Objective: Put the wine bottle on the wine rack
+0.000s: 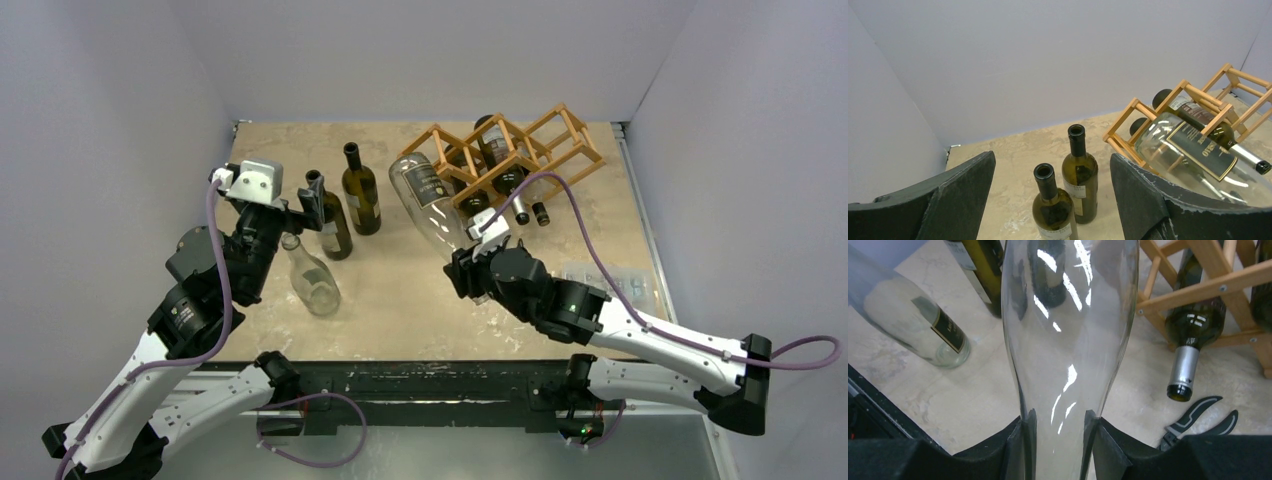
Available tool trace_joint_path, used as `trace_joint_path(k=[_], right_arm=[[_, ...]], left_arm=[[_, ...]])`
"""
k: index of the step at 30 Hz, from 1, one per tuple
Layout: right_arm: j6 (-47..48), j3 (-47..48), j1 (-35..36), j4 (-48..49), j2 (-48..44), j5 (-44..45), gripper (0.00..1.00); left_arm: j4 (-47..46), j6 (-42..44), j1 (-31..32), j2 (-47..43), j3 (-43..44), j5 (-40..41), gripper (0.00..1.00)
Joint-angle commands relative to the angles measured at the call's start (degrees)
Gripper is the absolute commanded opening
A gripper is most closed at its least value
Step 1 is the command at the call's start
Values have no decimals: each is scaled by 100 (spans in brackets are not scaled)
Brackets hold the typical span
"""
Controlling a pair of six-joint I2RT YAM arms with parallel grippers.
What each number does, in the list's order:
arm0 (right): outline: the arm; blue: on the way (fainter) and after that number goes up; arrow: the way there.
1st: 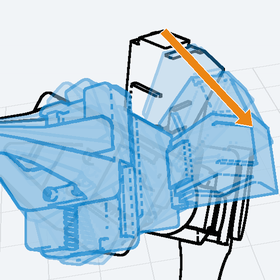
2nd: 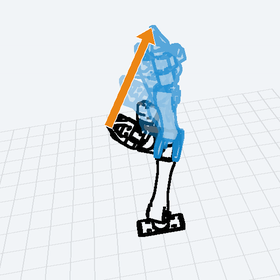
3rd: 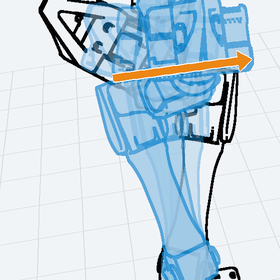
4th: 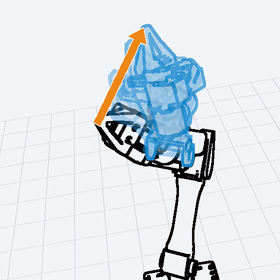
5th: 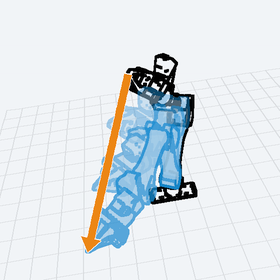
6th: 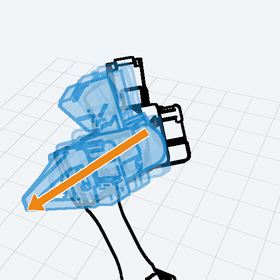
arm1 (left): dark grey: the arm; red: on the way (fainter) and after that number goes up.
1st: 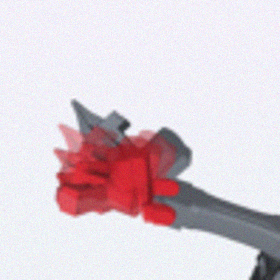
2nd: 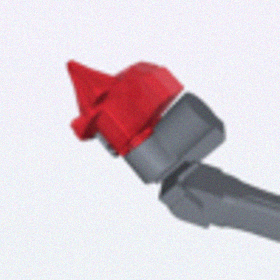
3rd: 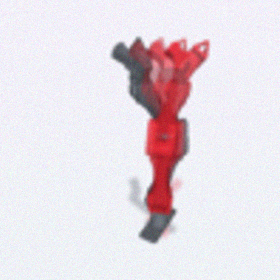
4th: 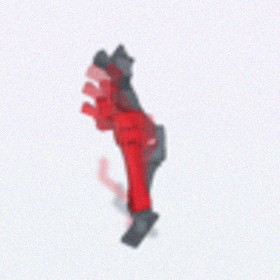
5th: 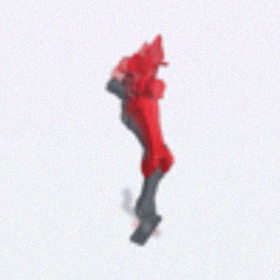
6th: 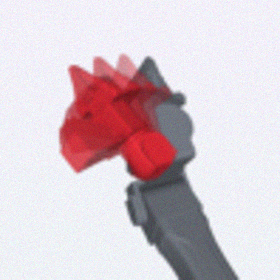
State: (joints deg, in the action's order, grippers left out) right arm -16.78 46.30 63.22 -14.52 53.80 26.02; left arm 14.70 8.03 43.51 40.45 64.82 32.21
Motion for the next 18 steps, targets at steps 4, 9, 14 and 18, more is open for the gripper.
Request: trace_joint_path(k=[4,9,14,18], right_arm=[[844,1428,-433,748,-240,569,0],[1032,2133,-1556,205,127,-268,0],[1201,2957,-2526,-366,652,-552,0],[1150,3316,-3381,-513,966,-1100,0]], left_arm=[[-55,-117,-30,-1,189,-67,84],[-55,-115,-27,57,186,-57,84],[-37,-153,-35,17,198,-105,84],[-86,-98,-30,7,160,-43,84]])
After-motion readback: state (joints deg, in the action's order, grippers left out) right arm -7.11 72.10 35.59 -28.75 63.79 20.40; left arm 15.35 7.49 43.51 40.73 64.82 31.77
